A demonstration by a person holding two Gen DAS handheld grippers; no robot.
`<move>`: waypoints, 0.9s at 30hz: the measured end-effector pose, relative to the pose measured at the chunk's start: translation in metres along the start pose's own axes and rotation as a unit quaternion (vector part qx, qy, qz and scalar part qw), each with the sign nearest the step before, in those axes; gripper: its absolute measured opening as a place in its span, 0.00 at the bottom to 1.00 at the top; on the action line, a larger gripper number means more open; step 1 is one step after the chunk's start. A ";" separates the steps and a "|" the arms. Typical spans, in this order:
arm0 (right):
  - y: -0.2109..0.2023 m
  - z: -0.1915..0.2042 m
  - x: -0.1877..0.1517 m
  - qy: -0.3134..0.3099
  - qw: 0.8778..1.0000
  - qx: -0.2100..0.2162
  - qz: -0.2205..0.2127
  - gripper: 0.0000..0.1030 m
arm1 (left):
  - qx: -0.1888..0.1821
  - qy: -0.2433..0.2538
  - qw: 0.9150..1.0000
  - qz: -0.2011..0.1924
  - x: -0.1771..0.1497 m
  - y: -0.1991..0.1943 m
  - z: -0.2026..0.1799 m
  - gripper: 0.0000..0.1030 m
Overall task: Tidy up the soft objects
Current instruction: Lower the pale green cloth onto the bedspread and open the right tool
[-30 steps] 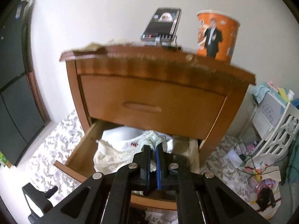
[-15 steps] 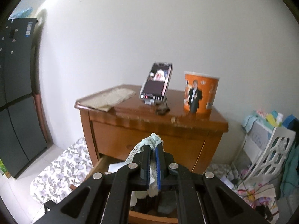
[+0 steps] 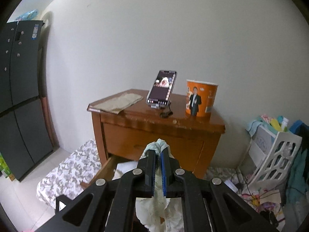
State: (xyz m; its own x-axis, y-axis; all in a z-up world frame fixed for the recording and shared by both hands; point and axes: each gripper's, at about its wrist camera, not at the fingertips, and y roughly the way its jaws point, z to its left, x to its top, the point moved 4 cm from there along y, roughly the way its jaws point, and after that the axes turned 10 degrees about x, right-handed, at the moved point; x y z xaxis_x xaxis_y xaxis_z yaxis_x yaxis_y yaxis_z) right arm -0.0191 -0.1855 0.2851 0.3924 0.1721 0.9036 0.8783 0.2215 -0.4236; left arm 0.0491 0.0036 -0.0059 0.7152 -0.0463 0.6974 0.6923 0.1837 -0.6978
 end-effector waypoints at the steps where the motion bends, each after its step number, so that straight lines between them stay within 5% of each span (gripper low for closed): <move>1: -0.001 0.001 -0.005 -0.001 1.000 0.000 0.006 0.05 | 0.000 0.000 1.000 0.000 0.000 0.000 0.000 1.00; 14: 0.041 0.017 -0.079 -0.007 0.992 0.042 0.121 0.05 | 0.004 0.005 1.000 -0.002 0.000 -0.001 -0.001 1.00; 27: 0.143 0.033 -0.204 0.034 0.952 0.074 0.296 0.06 | 0.001 0.001 1.000 0.001 0.001 0.000 0.001 1.00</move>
State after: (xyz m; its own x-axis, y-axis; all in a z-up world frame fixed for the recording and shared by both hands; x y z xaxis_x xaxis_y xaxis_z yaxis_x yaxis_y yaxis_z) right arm 0.0178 -0.1571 0.0381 0.8277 0.2469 0.5040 0.4517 0.2398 -0.8593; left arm 0.0496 0.0042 -0.0052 0.7167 -0.0483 0.6957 0.6909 0.1853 -0.6988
